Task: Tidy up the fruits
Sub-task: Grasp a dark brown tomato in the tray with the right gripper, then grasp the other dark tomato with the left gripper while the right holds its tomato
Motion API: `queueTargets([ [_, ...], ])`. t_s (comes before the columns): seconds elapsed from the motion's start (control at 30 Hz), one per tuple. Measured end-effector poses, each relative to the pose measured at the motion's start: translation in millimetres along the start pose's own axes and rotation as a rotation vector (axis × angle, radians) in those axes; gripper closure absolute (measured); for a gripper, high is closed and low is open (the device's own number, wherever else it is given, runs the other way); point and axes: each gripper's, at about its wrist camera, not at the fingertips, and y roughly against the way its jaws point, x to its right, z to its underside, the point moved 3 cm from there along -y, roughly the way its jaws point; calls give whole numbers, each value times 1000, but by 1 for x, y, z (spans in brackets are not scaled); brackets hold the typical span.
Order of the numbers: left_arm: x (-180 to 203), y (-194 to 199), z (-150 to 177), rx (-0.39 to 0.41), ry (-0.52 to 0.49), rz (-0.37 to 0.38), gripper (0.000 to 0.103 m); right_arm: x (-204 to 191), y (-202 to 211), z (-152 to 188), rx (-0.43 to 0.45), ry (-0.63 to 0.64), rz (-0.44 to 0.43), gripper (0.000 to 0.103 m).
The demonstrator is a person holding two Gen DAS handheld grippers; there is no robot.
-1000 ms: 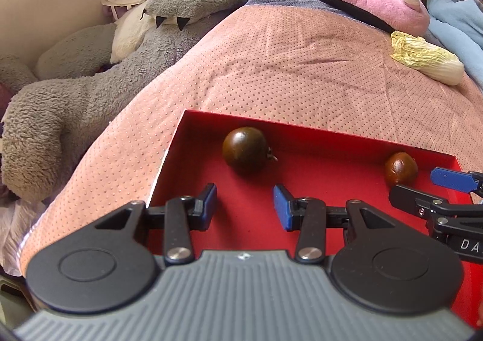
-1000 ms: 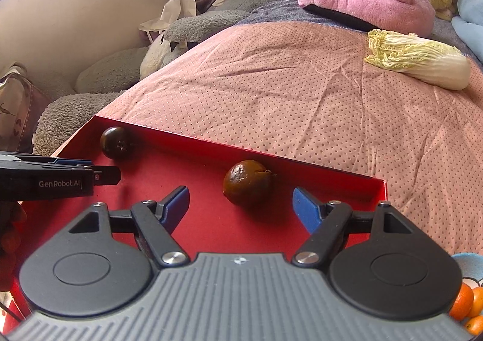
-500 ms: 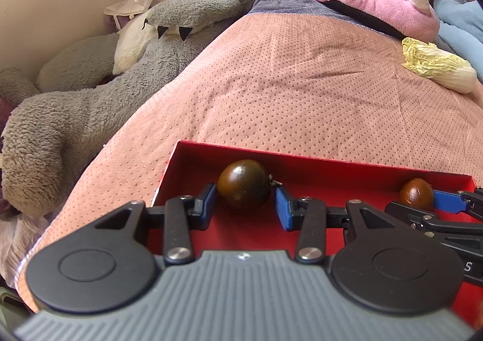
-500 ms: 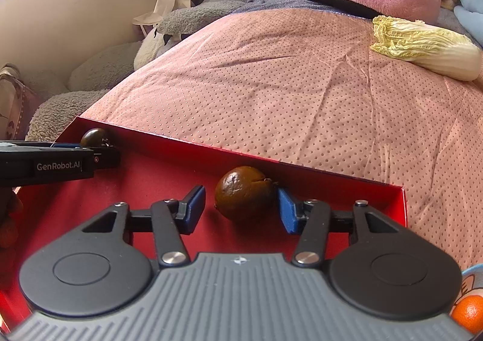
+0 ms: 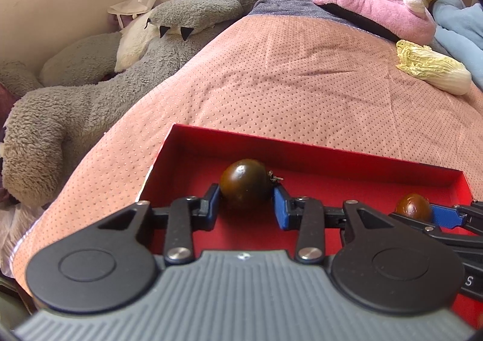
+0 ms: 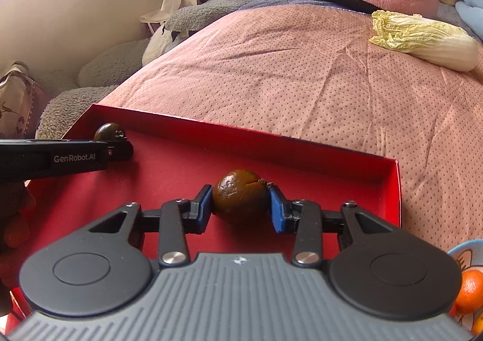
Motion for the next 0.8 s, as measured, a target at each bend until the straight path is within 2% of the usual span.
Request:
queueTargets([
  [0.17, 10, 10, 10, -11, 3, 15, 63, -9, 27, 21, 5, 30, -26, 58],
  [0.4, 12, 37, 19, 25, 25, 50, 63, -16, 69, 48, 24, 55, -45, 58],
  [0.67, 9, 55, 32, 32, 28, 35, 63, -15, 99, 59, 61, 50, -56, 58],
  [0.8, 19, 66, 37, 42, 11, 39, 63, -16, 109, 63, 71, 53, -62, 58],
])
